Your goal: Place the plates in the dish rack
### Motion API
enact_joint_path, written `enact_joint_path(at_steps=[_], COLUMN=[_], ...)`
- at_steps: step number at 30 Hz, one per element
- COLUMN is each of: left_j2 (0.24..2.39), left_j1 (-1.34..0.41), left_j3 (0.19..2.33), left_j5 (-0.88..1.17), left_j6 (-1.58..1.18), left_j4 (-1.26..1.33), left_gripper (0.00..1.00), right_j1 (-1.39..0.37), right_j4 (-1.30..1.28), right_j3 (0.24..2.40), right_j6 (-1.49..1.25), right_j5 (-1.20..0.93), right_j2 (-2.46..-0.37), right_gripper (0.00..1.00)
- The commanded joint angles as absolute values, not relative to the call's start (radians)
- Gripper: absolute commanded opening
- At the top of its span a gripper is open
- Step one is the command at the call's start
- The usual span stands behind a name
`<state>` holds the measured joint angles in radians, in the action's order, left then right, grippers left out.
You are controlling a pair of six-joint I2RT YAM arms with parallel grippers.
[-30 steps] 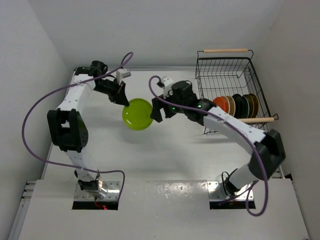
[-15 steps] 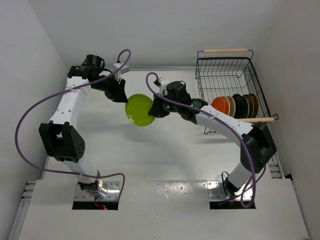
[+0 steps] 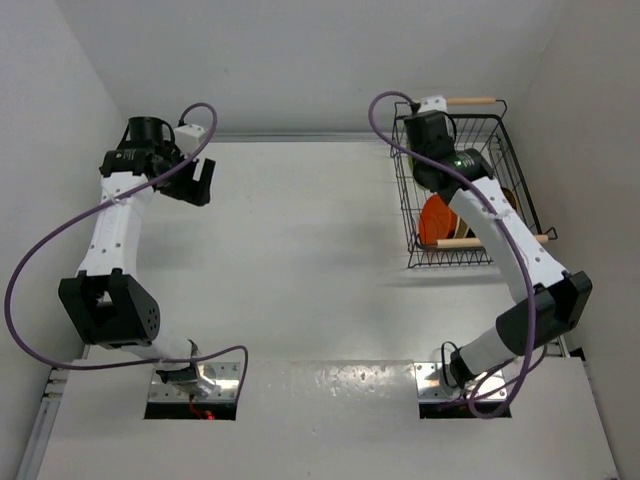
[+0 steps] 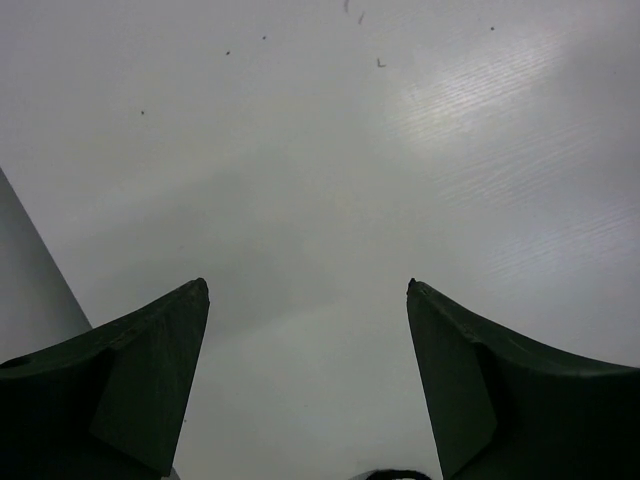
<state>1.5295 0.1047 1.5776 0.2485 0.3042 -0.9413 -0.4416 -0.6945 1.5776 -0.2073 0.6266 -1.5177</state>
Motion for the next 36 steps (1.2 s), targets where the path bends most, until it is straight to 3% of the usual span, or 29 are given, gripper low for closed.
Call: enact_joint_path(at_steps=[1, 14, 26, 28, 29, 32, 36], left_j2=[1.48, 1.443, 1.434, 1.434, 1.434, 1.434, 1.434], left_j1=[0.126, 0.166, 0.175, 0.175, 0.175, 0.175, 0.175], left_j3=[1.534, 1.465, 1.456, 1.456, 1.456, 1.456, 1.447], left_j5=[0.195, 0.195, 0.204, 0.204, 0.204, 0.204, 0.204], left_j6=[0.288, 0.298, 0.298, 0.307, 0.307, 0.307, 0.307], left_j4=[-0.894, -0.894, -0.894, -0.894, -0.894, -0.894, -0.894], left_gripper=[0.85, 0.86, 0.86, 0.86, 0.86, 0.86, 0.86], right_j1=[-0.356, -0.267, -0.272, -0.284, -0.284, -0.285, -0.282], right_j4=[-0.907, -0.758, -0.726, -0.723, -0.727, -0.742, -0.744], right_j3=[1.566, 1.304, 1.286, 1.281, 1.284, 1.299, 1.319], right_j6=[-0.202, -0.365, -0.446, -0.46, -0.462, -0.466, -0.451], right_j5=[0.75, 0.52, 0.538, 0.528, 0.526, 0.512, 0.535], right_j2=[-1.575, -1.609, -1.717, -1.717, -1.72, -1.72, -1.681], right_gripper=[0.0, 0.0, 0.0, 0.07, 0.22, 0.39, 0.44])
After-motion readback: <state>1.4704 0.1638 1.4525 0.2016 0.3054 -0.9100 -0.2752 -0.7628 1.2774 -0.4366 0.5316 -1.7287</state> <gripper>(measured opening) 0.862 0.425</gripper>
